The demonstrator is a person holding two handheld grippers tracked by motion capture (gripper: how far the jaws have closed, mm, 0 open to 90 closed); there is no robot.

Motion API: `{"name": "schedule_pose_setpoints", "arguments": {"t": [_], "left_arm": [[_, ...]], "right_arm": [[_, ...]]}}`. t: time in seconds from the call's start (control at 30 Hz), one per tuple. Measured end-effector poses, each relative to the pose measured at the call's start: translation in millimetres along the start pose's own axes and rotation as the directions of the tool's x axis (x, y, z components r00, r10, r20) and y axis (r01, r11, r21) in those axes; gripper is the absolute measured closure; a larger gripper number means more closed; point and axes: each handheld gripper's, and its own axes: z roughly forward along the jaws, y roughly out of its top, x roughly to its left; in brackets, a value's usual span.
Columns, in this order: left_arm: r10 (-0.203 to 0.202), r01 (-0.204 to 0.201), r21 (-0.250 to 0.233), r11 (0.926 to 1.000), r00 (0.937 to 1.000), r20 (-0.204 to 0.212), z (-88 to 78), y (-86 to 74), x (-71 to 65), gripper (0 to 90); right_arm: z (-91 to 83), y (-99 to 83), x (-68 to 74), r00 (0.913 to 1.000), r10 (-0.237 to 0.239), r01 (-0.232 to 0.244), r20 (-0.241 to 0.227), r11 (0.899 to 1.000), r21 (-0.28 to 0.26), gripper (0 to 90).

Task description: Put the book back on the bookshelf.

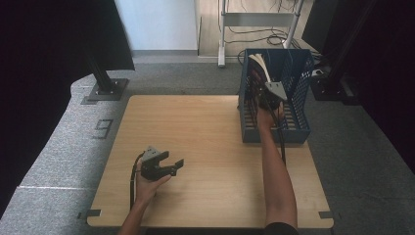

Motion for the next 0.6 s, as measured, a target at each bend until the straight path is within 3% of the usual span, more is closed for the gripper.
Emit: {"name": "schedule_pose_setpoints", "arguments": {"t": [0.27,0.43,0.6], "left_arm": [[-0.001,0.001,0.004,1.0000,1.0000,-0.001,0.7,-0.6,0.0,21.3],[0.009,-0.009,0.009,0.9999,0.9999,0.007,1.8,-0.9,-4.0,21.2],[0.016,-0.016,0.007,0.9998,0.9998,0.011,1.1,-0.5,-5.5,21.2]], "right_arm": [[-4.8,-8.9,13.0,0.9982,-0.024,0.023,-0.054,1.000,-0.018,79.7],[-13.4,-5.5,22.1,0.9865,-0.085,0.089,-0.140,0.996,0.018,70.1],[-20.9,-7.8,22.0,0.9806,-0.086,0.096,-0.176,0.994,0.044,67.2]]}}
